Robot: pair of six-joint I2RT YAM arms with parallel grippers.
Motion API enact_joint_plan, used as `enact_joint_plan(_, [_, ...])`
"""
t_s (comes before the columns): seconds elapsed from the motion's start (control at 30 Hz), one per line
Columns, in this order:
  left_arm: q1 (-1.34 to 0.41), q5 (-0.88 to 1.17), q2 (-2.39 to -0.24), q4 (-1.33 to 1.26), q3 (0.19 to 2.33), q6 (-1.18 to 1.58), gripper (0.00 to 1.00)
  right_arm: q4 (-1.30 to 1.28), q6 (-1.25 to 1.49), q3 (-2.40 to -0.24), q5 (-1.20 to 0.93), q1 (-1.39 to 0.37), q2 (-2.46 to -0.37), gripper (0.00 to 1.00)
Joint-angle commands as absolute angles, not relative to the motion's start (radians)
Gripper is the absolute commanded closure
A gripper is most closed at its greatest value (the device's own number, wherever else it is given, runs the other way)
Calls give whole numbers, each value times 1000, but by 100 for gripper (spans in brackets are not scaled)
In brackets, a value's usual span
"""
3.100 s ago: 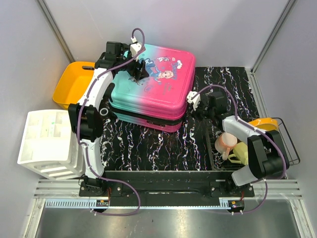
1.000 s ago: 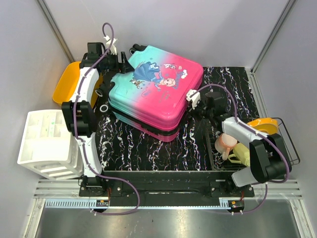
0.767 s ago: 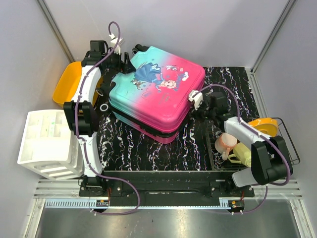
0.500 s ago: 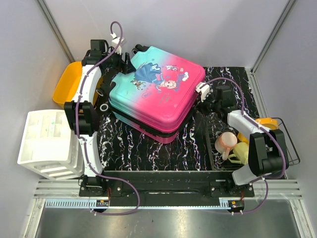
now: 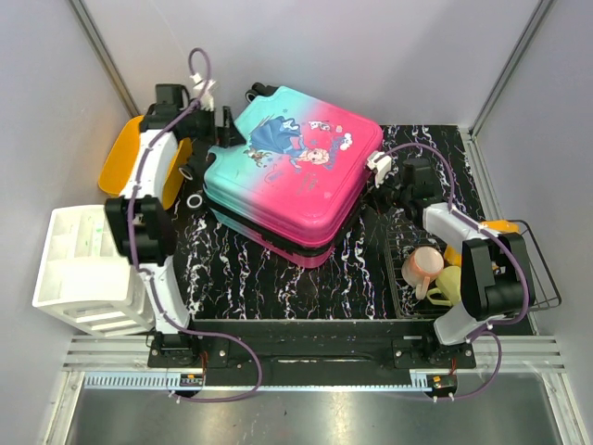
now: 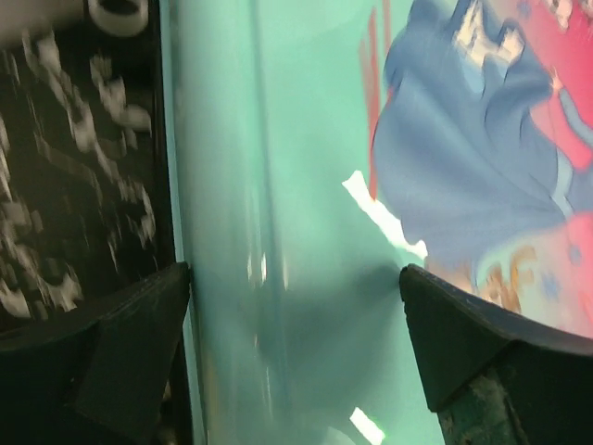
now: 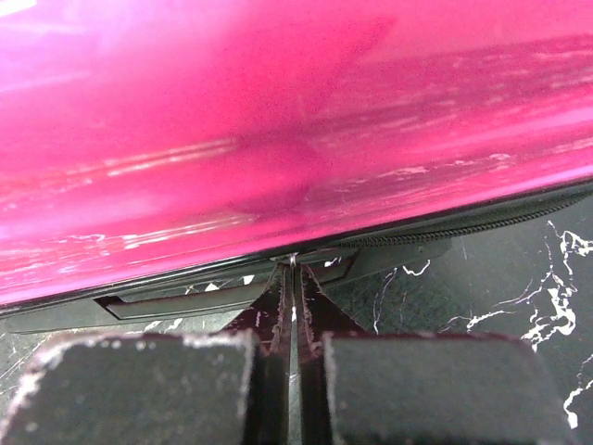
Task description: Open, take out, and arrange the luggage
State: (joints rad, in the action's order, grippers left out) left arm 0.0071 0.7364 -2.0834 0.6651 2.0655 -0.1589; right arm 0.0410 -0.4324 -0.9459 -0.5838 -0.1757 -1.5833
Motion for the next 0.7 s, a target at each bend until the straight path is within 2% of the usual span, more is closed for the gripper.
enact_joint_plan(0.0, [136, 651, -1877, 688, 1800, 124, 1, 239, -425, -1006, -566, -181, -1552, 100])
enact_joint_plan(0.07, [172, 622, -1740, 611, 1646, 229, 1, 233, -428, -1000, -569, -183, -1543, 100])
enact_joint_plan(0.13, [193, 498, -1621, 574, 1526, 299, 1, 229, -430, -996, -572, -189, -1537, 100])
enact_joint_plan(0.27, [204, 338, -1499, 574, 1404, 385, 1, 227, -445, -989, -578, -199, -1523, 100])
enact_joint_plan(0.43, [227, 235, -1517, 594, 1376, 546, 1, 226, -454, -996, -581, -207, -1532, 100])
enact_joint_plan(0.67, [252, 330, -1606, 453, 1388, 748, 1, 207, -477, -1000, -583, -210, -1531, 100])
